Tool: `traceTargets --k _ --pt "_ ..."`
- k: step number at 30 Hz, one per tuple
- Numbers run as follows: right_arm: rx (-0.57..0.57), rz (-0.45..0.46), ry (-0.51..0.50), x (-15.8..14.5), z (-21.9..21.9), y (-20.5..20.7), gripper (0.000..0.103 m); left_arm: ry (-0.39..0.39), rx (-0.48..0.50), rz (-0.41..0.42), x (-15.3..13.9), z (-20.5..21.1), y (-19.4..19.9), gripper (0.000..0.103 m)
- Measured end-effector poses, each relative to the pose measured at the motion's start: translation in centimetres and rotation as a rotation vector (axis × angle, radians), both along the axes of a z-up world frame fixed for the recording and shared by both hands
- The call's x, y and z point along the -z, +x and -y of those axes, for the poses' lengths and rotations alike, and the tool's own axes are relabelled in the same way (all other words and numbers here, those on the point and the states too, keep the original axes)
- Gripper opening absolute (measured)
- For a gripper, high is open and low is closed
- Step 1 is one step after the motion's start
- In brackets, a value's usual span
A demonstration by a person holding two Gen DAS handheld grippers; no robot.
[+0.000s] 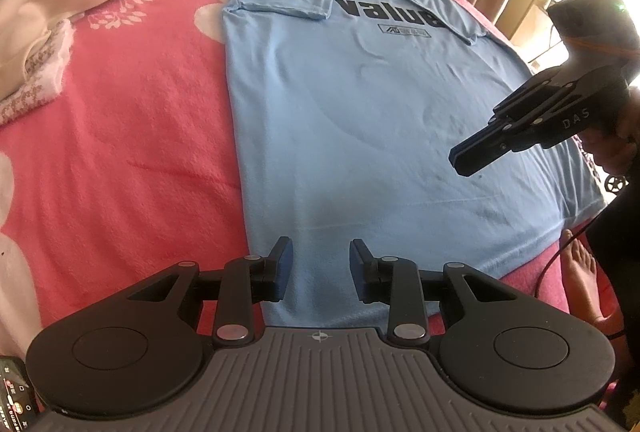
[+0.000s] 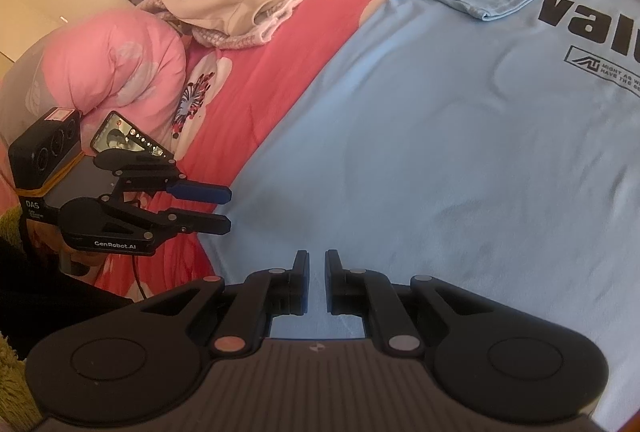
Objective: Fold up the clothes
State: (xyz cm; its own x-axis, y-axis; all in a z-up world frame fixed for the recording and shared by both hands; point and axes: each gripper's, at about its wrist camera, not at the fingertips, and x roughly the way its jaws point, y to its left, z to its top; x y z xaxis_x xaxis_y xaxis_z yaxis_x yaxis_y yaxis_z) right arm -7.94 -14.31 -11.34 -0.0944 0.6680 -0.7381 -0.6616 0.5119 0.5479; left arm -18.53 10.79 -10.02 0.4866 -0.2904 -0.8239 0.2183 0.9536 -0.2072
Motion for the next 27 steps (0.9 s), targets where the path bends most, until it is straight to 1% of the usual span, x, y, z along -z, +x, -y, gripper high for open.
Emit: traceTargets --k 27 --pt "-0.018 -0.002 -0.011 0.05 -0.18 -0.57 0.008 0.011 -0.005 -0.007 0.29 0.06 -0.05 0.031"
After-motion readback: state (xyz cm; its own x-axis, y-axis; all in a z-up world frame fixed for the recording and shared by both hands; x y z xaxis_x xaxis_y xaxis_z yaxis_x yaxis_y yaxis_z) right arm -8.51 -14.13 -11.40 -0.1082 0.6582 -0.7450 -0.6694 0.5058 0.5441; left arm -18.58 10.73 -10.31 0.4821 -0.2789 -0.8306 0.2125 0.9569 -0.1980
